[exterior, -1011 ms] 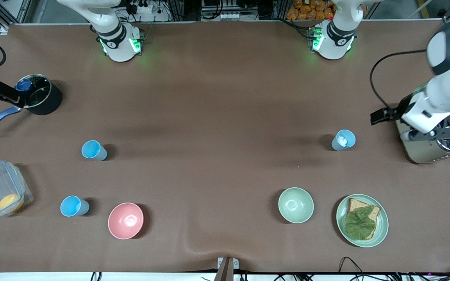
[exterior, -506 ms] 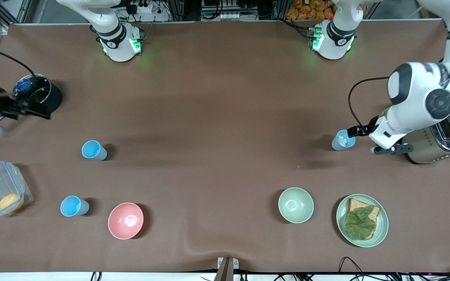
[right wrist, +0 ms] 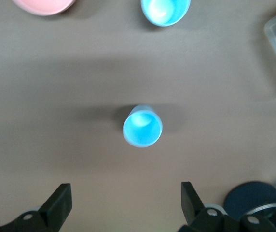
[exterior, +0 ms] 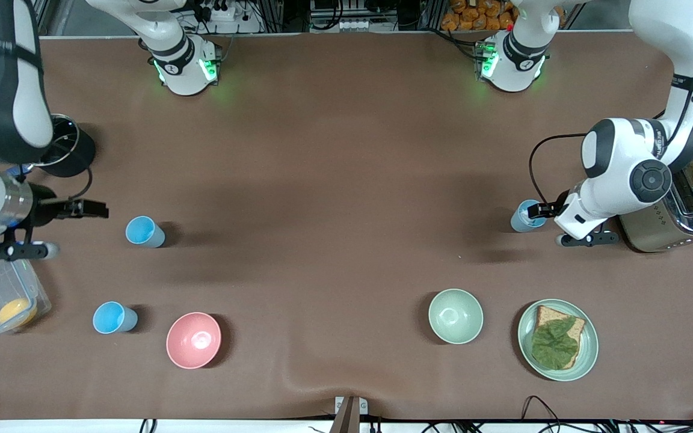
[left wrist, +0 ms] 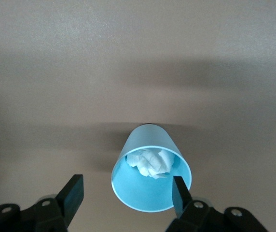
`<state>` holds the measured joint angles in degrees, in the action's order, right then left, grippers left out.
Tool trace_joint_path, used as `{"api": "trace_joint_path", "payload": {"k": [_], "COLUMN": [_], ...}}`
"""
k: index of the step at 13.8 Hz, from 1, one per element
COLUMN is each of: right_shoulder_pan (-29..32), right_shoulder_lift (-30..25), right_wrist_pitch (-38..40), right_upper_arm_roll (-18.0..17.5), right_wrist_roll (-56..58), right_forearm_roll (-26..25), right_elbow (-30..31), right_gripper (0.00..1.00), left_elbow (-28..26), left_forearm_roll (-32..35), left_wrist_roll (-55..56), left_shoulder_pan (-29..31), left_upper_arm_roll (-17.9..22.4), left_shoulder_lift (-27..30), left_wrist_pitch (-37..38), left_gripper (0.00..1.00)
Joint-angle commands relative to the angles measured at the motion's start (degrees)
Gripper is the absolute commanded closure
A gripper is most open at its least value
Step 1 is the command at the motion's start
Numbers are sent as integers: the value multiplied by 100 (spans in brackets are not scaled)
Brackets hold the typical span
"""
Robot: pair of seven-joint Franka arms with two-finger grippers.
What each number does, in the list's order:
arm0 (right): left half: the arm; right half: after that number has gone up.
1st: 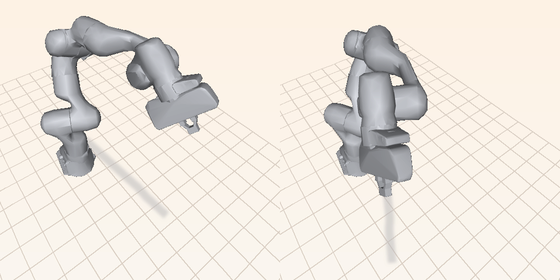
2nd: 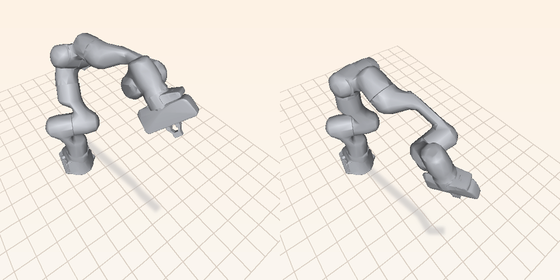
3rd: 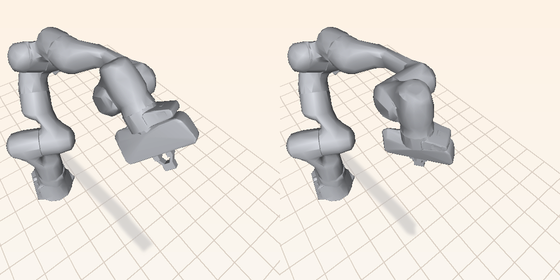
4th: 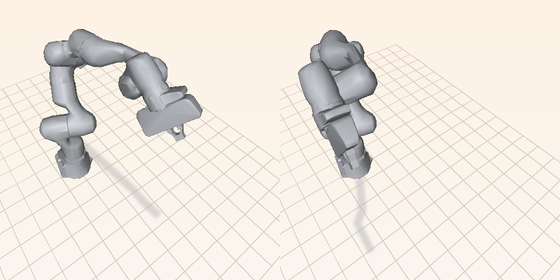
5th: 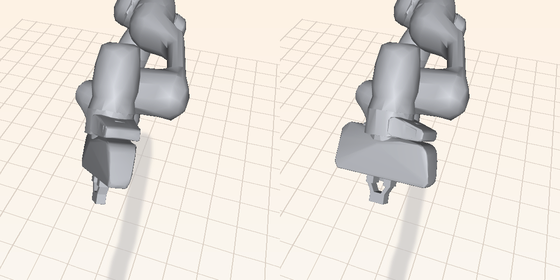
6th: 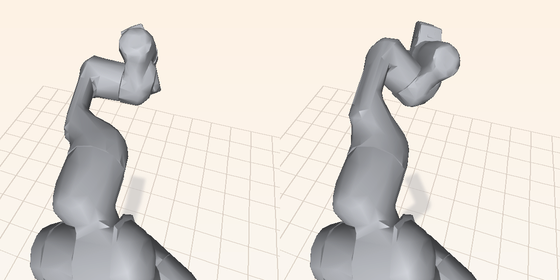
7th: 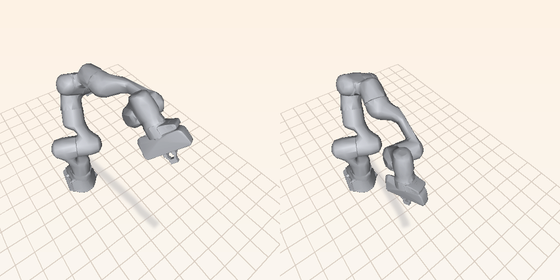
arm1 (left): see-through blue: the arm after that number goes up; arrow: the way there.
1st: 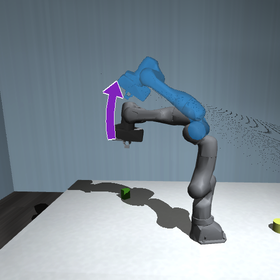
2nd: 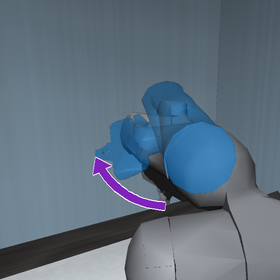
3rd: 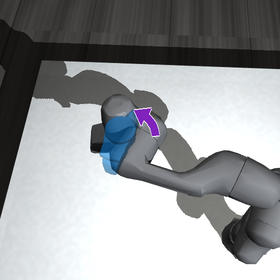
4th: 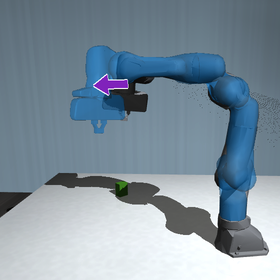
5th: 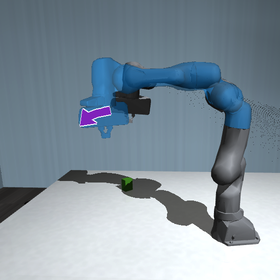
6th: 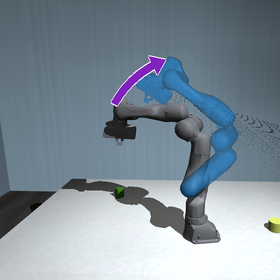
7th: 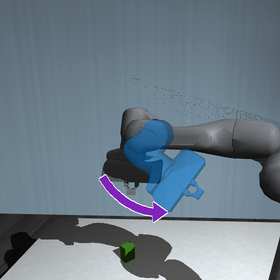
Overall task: Stack blue cups with both arms
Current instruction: 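Close the right gripper and the left gripper on their blue cups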
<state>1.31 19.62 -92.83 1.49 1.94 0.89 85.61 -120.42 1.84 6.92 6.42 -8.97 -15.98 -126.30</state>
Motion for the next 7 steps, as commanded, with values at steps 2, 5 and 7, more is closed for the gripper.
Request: {"api": "trace_joint_path", "payload": {"k": [2, 5, 7], "right_shoulder_pan": [194, 212, 195], "right_shoulder_lift": [664, 815, 806], "right_wrist_pitch": [-682, -772, -877], "right_upper_arm_roll": [-44, -35, -43], "right_wrist_roll": [70, 88, 88], "right_forearm_roll": [-19, -10, -97], "right_elbow": [-97, 121, 429], "right_gripper": [0, 0, 0], "left_elbow": [-43, -43, -43], "left_forearm_roll": [245, 343, 343], "left_wrist_roll": [-50, -59, -59], "left_shoulder_pan": [105, 193, 202], "left_upper_arm_roll": [-34, -43, -43], "left_shoulder_lift": [-133, -274, -361], "left_wrist_pitch": [-211, -290, -308], "left_gripper": [24, 34, 39]}}
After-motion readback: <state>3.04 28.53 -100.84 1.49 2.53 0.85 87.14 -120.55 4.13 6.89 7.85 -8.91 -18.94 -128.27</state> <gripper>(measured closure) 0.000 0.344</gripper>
